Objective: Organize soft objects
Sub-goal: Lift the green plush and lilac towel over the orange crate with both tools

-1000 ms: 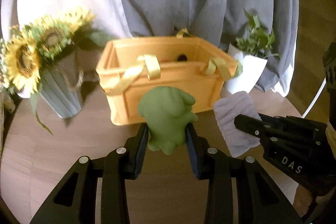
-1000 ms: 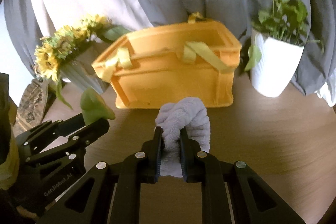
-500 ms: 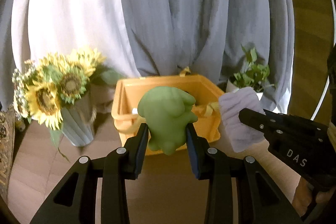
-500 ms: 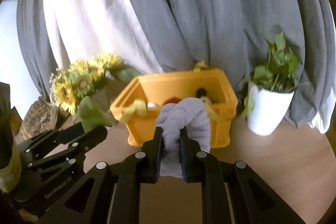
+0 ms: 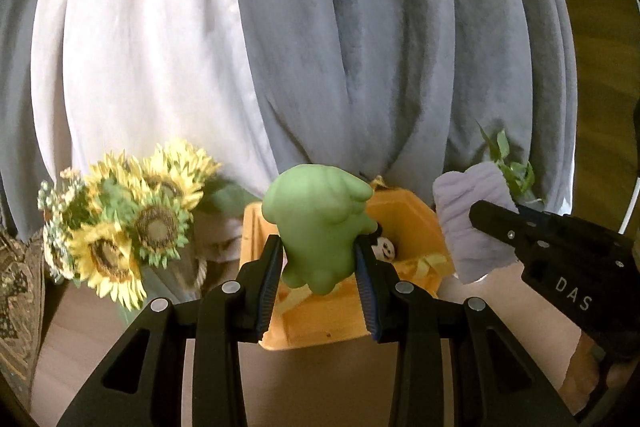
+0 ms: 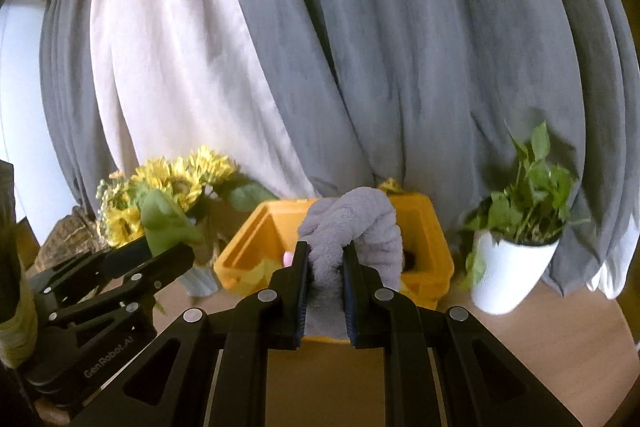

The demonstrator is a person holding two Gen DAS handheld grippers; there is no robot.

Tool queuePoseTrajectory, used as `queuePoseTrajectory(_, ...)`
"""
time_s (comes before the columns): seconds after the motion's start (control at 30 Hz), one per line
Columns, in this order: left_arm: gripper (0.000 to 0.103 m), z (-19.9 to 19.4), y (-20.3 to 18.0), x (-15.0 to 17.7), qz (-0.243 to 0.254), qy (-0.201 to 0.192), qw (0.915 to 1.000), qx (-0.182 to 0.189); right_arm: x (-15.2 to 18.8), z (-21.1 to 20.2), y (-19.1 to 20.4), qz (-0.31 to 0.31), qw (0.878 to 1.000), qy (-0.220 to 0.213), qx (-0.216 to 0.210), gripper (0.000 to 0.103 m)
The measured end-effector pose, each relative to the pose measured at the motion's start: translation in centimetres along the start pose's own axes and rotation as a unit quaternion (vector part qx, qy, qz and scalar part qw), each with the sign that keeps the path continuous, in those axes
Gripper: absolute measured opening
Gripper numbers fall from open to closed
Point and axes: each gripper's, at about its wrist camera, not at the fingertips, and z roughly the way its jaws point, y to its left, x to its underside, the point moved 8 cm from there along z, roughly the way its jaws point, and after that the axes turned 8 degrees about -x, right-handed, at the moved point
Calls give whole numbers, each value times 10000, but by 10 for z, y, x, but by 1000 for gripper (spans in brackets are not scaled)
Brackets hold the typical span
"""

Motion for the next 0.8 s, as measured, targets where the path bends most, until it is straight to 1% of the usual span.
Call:
queuePoseTrajectory(0.2, 36, 15, 1, -20, 74, -145, 9998, -97, -18, 12, -6, -112, 9998, -153, 98, 16)
queuePoseTrajectory(0.4, 36, 31, 1, -29, 151, -174, 9996, -153, -31, 28, -13, -229, 9994, -177, 182, 16)
queuePoseTrajectory(0.53, 36, 47, 2, -32, 161, -103, 9997, -176, -35, 39, -18, -283, 9992, -144, 233, 16)
queuePoseTrajectory(0.57, 36, 51, 1, -30, 201, -6, 9997, -166, -35, 44, -20, -283, 9992, -125, 247, 16)
queuePoseTrajectory(0.67, 36, 67, 2, -29, 216, 115, 9996, -161, -37, 54, -24, -295, 9991, -69, 290, 16)
queuePoseTrajectory(0.8, 36, 85, 1, -26, 264, 202, 9994, -132, -36, 70, -30, -306, 9990, 55, 322, 16)
